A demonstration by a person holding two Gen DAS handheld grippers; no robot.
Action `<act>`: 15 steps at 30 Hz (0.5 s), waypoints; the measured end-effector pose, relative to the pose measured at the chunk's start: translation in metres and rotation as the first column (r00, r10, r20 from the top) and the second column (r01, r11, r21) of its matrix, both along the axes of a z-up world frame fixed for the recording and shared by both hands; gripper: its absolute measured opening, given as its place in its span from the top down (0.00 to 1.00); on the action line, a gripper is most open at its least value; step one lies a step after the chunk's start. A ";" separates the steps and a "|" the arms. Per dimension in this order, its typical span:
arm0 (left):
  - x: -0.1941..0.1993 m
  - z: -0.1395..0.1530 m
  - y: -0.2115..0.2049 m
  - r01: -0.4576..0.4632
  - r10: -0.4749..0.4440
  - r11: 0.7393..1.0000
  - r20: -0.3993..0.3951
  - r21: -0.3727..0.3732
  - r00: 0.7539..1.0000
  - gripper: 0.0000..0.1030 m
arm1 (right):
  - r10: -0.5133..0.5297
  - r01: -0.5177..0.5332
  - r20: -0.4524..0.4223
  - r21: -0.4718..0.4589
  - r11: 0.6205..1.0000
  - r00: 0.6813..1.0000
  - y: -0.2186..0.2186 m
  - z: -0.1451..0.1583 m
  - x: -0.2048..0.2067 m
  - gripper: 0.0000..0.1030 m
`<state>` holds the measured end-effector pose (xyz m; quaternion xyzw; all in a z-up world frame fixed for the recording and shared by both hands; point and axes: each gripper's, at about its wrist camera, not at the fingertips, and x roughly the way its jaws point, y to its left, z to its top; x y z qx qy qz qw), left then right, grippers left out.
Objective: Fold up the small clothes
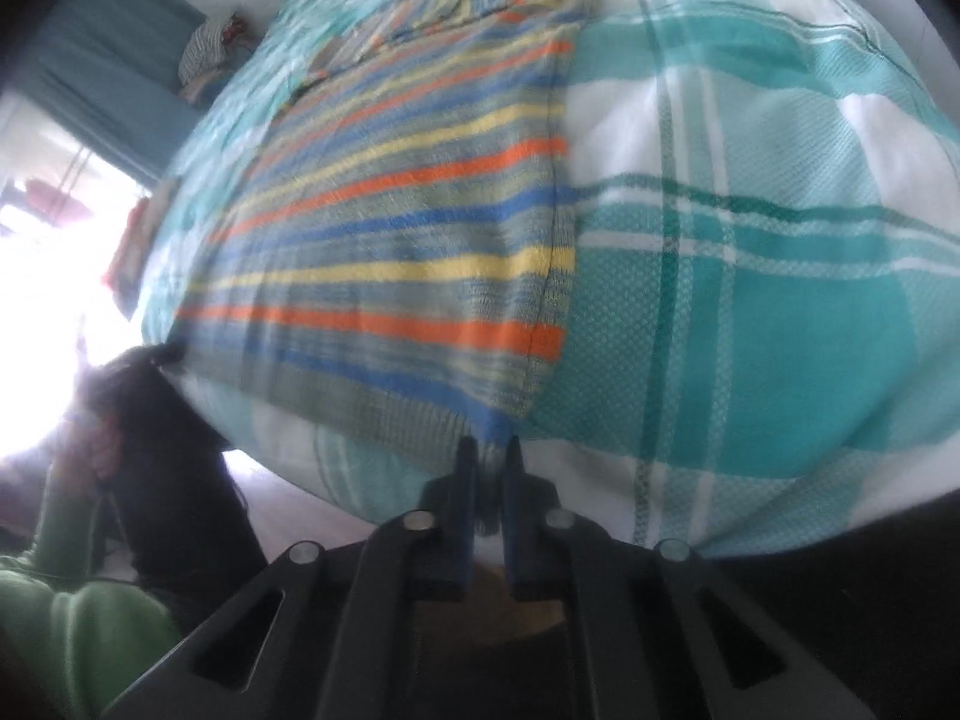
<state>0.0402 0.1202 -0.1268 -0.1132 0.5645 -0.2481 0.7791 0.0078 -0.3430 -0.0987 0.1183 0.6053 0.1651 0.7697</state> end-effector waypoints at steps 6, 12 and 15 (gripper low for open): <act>0.043 0.027 0.029 -0.104 0.121 0.968 0.063 -0.228 0.991 0.96 | -0.120 0.096 0.114 0.194 0.976 0.986 -0.019 0.029 0.032 0.93; 0.141 0.045 0.029 -0.177 0.232 0.937 0.155 -0.301 0.960 0.96 | -0.276 0.203 0.218 0.305 0.931 0.936 -0.038 0.038 0.118 0.93; 0.196 0.051 0.029 -0.205 0.268 0.925 0.166 -0.320 0.949 0.96 | -0.328 0.237 0.252 0.331 0.913 0.911 -0.045 0.046 0.169 0.93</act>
